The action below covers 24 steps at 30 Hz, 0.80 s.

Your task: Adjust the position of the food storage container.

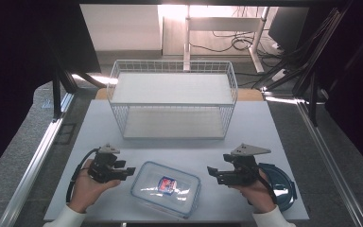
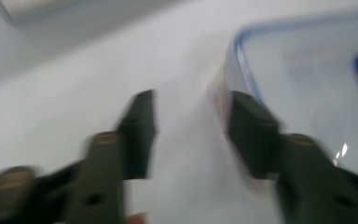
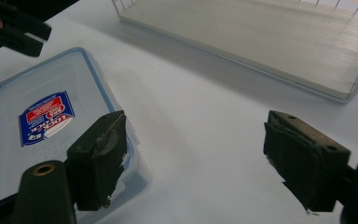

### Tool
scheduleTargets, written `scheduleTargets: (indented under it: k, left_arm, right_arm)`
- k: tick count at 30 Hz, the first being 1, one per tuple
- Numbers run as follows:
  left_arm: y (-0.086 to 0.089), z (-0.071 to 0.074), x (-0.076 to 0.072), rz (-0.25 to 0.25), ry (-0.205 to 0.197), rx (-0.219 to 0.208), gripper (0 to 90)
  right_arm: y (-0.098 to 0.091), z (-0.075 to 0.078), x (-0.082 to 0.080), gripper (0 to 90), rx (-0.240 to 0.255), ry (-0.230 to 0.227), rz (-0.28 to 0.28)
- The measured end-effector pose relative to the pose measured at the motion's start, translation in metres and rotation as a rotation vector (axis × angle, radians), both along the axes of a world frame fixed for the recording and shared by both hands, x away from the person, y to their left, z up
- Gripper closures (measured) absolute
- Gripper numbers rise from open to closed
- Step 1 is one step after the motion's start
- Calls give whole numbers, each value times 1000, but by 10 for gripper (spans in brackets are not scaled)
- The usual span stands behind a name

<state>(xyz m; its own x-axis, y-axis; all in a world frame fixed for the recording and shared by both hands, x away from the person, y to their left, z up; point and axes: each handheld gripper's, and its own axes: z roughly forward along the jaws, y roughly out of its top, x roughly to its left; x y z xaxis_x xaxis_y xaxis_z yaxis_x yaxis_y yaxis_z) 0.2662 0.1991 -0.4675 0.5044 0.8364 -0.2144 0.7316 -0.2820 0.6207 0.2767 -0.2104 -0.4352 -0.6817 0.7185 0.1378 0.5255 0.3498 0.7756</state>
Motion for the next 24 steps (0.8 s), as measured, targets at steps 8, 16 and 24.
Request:
scheduleTargets:
  k: [8, 16, 24]
  left_arm:
    - [-10, 6, 6, 38, -50, -46, 224]
    - [0, 0, 3, 46, -45, -25, 203]
    - [5, 1, 3, 56, -56, -42, 183]
  right_arm:
    - [-2, 4, -7, 356, 18, 10, 80]
    - [9, 6, -18, 600, 11, 46, 209]
    - [46, 2, -39, 831, -56, 66, 370]
